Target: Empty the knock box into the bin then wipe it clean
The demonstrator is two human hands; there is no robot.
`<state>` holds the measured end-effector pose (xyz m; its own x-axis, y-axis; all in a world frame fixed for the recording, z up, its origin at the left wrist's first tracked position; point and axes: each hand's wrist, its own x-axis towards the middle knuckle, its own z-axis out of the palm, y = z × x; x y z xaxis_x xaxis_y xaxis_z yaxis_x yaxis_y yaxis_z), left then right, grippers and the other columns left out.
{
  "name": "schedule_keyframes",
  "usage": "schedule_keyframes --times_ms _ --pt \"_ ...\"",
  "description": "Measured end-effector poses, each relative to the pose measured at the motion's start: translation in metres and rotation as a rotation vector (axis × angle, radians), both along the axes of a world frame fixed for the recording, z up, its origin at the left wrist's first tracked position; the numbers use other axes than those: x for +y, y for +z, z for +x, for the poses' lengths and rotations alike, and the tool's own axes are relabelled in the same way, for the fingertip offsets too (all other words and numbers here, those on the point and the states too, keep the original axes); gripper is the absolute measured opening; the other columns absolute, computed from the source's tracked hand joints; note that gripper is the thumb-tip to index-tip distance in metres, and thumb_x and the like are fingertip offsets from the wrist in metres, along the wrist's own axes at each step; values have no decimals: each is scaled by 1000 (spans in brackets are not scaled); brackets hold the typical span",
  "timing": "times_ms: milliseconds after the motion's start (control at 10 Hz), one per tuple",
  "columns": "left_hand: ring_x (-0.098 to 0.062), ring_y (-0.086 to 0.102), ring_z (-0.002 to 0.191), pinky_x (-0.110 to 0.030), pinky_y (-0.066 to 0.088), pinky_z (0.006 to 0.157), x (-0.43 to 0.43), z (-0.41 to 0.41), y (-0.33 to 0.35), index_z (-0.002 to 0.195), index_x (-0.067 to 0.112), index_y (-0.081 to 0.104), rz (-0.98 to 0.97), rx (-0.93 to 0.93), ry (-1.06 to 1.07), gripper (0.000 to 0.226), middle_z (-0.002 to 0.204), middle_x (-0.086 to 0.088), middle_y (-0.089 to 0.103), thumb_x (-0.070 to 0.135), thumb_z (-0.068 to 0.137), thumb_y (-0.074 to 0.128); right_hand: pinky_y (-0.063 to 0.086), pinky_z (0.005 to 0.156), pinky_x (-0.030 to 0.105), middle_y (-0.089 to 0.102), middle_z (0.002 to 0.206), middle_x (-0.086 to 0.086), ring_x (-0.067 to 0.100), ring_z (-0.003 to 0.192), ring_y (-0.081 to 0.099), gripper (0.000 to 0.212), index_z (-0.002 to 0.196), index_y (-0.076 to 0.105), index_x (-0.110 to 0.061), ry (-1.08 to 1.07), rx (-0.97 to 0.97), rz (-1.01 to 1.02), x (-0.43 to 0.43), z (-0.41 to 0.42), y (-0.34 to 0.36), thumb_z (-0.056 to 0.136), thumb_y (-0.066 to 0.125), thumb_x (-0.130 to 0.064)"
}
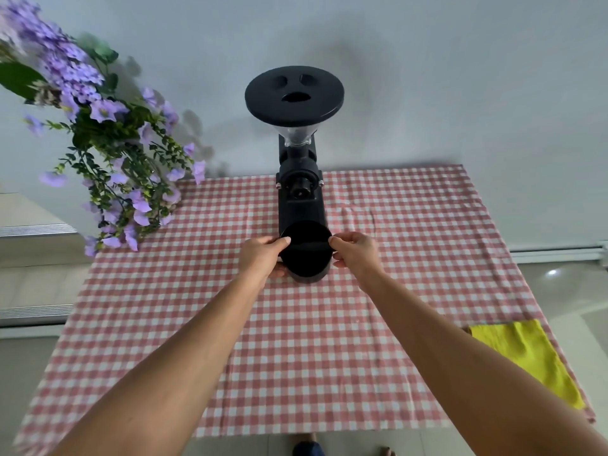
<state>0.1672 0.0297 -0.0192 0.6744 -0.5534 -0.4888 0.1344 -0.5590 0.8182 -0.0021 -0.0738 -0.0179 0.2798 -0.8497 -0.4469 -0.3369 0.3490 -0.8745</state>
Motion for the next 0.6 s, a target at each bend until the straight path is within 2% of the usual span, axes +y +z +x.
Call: schedule_keyframes --times_ms 100,300,400,500,600 --pt "-21 77 68 -33 63 58 -1 1 -4 120 16 70 10 -19 -7 39 90 6 72 36 86 77 58 63 22 74 86 3 13 75 71 11 95 72 -14 1 23 2 0 1 -3 88 71 -23" --pt "-19 77 69 -36 65 64 1 0 -10 114 21 72 -21 -18 -5 34 103 3 75 41 86 77 54 56 17 75 87 2 13 74 72 14 98 74 -14 -23 21 -16 3 0 -10 89 72 -25" --pt "-19 77 75 -38 65 68 1 -1 -11 119 20 71 -43 -22 -3 40 108 2 75 42 87 75 54 56 16 75 88 0 13 78 72 19 102 74 -14 -12 19 -18 2 0 -10 88 72 -28" --pt "-24 74 98 -41 61 86 5 -6 -5 134 20 62 -21 -40 0 55 126 -1 70 51 89 69 58 66 23 74 98 -1 14 85 71 33 113 69 -15 9 40 -10 4 -3 -7 88 72 -36" --pt "-28 55 131 -43 47 106 9 -11 -3 147 19 49 55 -186 11 68 147 -3 55 63 95 48 58 67 28 73 97 1 9 76 66 41 123 64 -18 9 92 -68 9 -9 -7 92 62 -46"
